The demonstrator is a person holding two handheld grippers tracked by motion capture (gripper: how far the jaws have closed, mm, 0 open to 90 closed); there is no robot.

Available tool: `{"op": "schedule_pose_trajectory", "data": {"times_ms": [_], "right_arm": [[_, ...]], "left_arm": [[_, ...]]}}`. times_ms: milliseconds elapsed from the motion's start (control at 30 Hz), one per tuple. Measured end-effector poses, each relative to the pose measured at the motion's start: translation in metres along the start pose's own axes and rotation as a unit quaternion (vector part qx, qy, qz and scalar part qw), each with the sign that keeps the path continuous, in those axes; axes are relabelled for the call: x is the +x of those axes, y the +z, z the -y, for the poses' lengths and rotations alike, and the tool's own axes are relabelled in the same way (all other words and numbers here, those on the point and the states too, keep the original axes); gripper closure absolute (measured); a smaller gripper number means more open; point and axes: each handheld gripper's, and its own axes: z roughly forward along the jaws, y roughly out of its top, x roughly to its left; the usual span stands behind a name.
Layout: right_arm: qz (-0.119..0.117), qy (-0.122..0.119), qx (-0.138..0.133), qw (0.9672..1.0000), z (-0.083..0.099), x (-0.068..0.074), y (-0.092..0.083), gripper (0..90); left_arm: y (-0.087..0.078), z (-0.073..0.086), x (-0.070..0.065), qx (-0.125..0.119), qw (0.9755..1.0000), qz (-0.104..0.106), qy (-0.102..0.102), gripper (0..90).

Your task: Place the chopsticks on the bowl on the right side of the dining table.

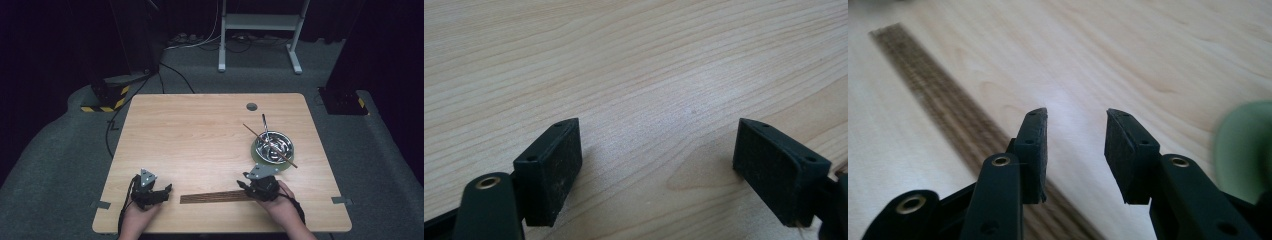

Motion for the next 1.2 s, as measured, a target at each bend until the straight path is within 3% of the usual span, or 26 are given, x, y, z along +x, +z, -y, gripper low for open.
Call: {"op": "schedule_pose_trajectory", "data": {"times_ms": [133, 300, 400, 633, 1200], "right_arm": [[-0.006, -0.034, 0.006, 0.9994, -0.004, 0.025, 0.012, 61.1], [-0.012, -0.041, -0.001, 0.9991, -0.009, 0.045, 0.022, 62.0], [-0.013, -0.038, 0.008, 0.9992, -0.010, 0.052, 0.032, 62.6], [-0.009, -0.017, 0.021, 0.9996, -0.010, 0.053, 0.044, 63.6], [0.004, -0.016, 0.038, 0.9991, -0.009, 0.046, 0.051, 63.8]], "left_arm": [[0.000, 0.000, -0.001, -0.005, 1.0000, 0.003, -0.007, 19.8], [0.000, 0.000, -0.001, -0.003, 1.0000, 0.003, -0.005, 19.9], [0.000, 0.000, -0.001, -0.004, 1.0000, 0.003, -0.006, 19.9], [0.000, 0.000, -0.001, -0.003, 1.0000, 0.003, -0.006, 19.9], [0.000, 0.000, 0.000, -0.002, 1.0000, 0.002, -0.002, 19.9]]}}
